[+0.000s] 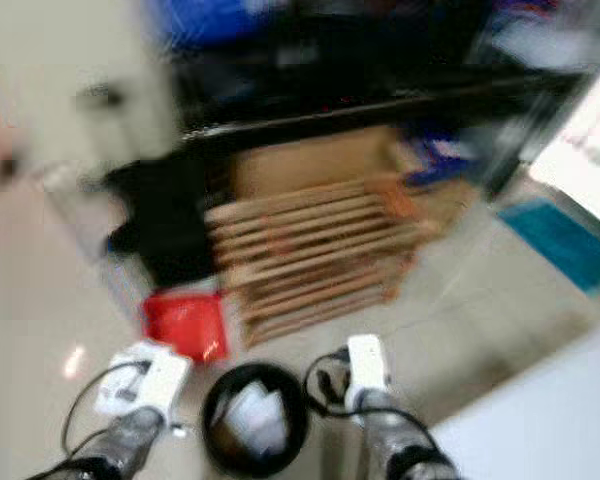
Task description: Picking trash to rubbish bin
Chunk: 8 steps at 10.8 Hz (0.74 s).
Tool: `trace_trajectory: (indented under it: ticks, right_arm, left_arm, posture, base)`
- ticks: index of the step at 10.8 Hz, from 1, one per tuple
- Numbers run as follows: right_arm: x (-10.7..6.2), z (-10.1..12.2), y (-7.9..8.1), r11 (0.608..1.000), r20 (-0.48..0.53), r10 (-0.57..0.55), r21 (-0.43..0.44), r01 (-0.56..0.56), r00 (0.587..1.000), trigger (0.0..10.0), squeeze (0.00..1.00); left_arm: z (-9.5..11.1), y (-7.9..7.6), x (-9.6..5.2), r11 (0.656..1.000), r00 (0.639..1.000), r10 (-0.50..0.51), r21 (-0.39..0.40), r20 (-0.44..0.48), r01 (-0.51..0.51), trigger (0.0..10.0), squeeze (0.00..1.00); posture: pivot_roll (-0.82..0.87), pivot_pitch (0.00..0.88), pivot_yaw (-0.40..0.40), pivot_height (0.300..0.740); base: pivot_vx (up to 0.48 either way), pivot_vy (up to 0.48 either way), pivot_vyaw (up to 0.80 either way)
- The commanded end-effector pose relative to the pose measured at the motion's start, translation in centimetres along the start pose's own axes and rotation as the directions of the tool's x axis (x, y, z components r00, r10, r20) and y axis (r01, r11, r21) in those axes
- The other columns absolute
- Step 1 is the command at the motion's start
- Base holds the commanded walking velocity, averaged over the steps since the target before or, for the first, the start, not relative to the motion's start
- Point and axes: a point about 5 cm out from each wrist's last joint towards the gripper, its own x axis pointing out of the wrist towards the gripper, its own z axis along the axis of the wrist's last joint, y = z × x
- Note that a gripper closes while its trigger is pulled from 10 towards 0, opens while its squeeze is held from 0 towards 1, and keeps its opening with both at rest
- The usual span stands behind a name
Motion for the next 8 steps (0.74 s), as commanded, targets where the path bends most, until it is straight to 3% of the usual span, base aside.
trace_trajectory:
  ticks: [1, 3, 8]
  right_arm:
    - [-0.68, -0.66, -2.44, 0.998, -0.025, -0.058, -0.004, 0.058, 0.998, 10.0, 0.00]
    - [-0.69, -0.72, -2.43, 0.998, -0.026, -0.060, 0.000, 0.060, 0.998, 10.0, 0.00]
    - [-0.75, -0.85, -2.50, 0.998, -0.029, -0.058, 0.000, 0.058, 0.998, 10.0, 0.00]
  left_arm:
    - [0.19, -1.06, -0.01, 0.999, 0.999, -0.032, 0.006, 0.007, 0.032, 10.0, 0.00]
    - [0.28, -1.04, -0.01, 0.999, 0.999, -0.032, 0.007, 0.012, 0.032, 10.0, 0.00]
    - [0.74, -1.58, 0.00, 0.997, 0.997, -0.066, -0.027, 0.037, 0.067, 10.0, 0.00]
  posture:
    - [-0.09, 0.095, -0.100, 0.740]
    - [-0.09, 0.102, -0.101, 0.740]
    - [-0.09, 0.116, -0.104, 0.740]
  base:
    - [0.394, 0.000, 0.00]
    - [0.330, 0.000, 0.00]
    - [0.000, 0.000, 0.00]
